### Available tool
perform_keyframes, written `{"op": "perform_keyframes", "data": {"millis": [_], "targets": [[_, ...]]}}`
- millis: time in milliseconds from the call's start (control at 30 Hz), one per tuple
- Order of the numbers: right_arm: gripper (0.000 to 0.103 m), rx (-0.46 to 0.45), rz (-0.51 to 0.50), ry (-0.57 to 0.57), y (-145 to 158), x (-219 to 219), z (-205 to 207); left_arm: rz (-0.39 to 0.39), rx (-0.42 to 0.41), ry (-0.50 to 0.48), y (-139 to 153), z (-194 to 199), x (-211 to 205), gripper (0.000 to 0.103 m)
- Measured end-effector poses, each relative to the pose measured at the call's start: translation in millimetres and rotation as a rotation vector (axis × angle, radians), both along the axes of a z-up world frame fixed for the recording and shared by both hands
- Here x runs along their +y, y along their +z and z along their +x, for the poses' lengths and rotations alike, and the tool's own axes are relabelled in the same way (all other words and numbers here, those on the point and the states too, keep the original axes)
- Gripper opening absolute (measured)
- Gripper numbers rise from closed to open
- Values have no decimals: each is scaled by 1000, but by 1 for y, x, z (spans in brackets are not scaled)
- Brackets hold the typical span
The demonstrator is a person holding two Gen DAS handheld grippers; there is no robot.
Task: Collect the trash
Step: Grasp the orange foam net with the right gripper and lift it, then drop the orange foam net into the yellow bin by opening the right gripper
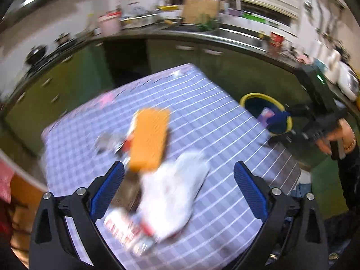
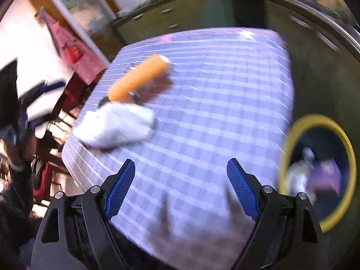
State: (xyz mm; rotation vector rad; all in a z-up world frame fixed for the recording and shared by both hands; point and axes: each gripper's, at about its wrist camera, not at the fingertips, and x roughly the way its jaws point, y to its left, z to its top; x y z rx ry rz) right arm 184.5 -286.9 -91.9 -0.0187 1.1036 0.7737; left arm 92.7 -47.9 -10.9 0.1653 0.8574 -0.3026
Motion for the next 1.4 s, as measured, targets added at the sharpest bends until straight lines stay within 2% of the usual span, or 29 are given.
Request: {"op": "perform_keyframes", "data": {"millis": [167, 267, 433, 733, 767, 800, 900, 1033, 1167, 1333, 1400], "targets": [[76, 103, 101, 59, -2, 76, 45, 16, 5, 74, -16, -37, 38, 93], [75, 171, 95, 55, -11, 114, 71, 33, -2, 83, -19, -48, 48, 93], [71, 297, 71, 5, -33, 146, 97, 23, -12, 62, -23, -56, 57, 93], [70, 328, 38, -36, -47, 187, 114, 12, -14, 30, -31, -52, 61, 93], [61, 323, 34, -44, -50, 192, 114, 12, -14, 29, -31, -53, 61, 93], [41, 321, 36, -48, -52, 196, 115, 12, -15, 28, -32, -53, 61, 93], [16, 296, 50, -56, -51, 202, 118, 14, -12, 31, -33, -54, 63, 93], [13, 219, 60, -44, -27, 194, 106, 6, -4, 43, -36, -56, 69, 93], [13, 148, 76, -49, 4, 168, 95, 1, -7, 46, -35, -56, 69, 93], [13, 36, 97, -151, 41, 96, 79, 2, -17, 24, -35, -57, 64, 93], [13, -30, 55, -243, 50, 48, 71, 2, -19, 10, -35, -55, 61, 93]]}}
